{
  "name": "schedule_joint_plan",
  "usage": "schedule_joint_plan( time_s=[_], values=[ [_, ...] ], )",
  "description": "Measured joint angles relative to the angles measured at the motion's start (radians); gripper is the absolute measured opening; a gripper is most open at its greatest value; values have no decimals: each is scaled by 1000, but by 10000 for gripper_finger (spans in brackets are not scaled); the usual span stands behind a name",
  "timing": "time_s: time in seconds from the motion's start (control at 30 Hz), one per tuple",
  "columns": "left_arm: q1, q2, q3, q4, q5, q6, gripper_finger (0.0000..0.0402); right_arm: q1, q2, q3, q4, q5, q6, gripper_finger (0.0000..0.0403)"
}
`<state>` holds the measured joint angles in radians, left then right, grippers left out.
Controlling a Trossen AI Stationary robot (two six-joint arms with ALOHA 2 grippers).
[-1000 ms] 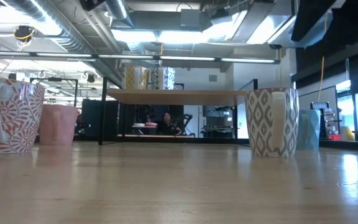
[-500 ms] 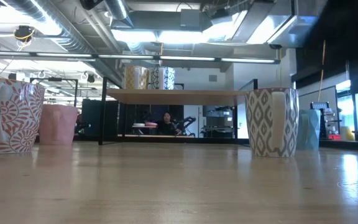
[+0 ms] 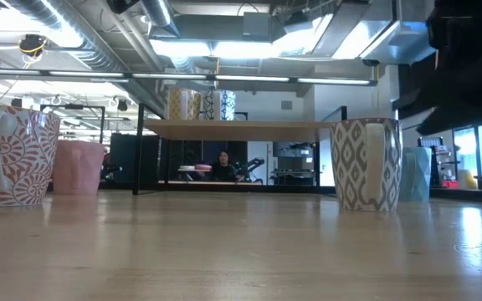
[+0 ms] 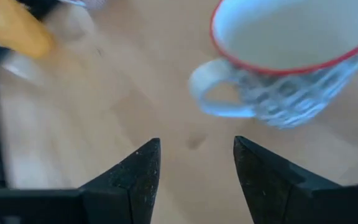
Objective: Place coffee mugs
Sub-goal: Put the gray pattern mug on the shelf
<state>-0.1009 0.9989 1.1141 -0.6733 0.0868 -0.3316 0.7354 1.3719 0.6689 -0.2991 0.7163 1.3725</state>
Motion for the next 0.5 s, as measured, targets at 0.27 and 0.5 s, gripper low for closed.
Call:
schedule_joint_plan(
  time_s=[0.27,0.5],
  values=[
    [0,0,0,0,-37,-42,183,-30,56,2,21,40,-293,189],
    [0,0,0,0,-45,-85,183,-29,136,2,68,107,-387,188]
  ],
)
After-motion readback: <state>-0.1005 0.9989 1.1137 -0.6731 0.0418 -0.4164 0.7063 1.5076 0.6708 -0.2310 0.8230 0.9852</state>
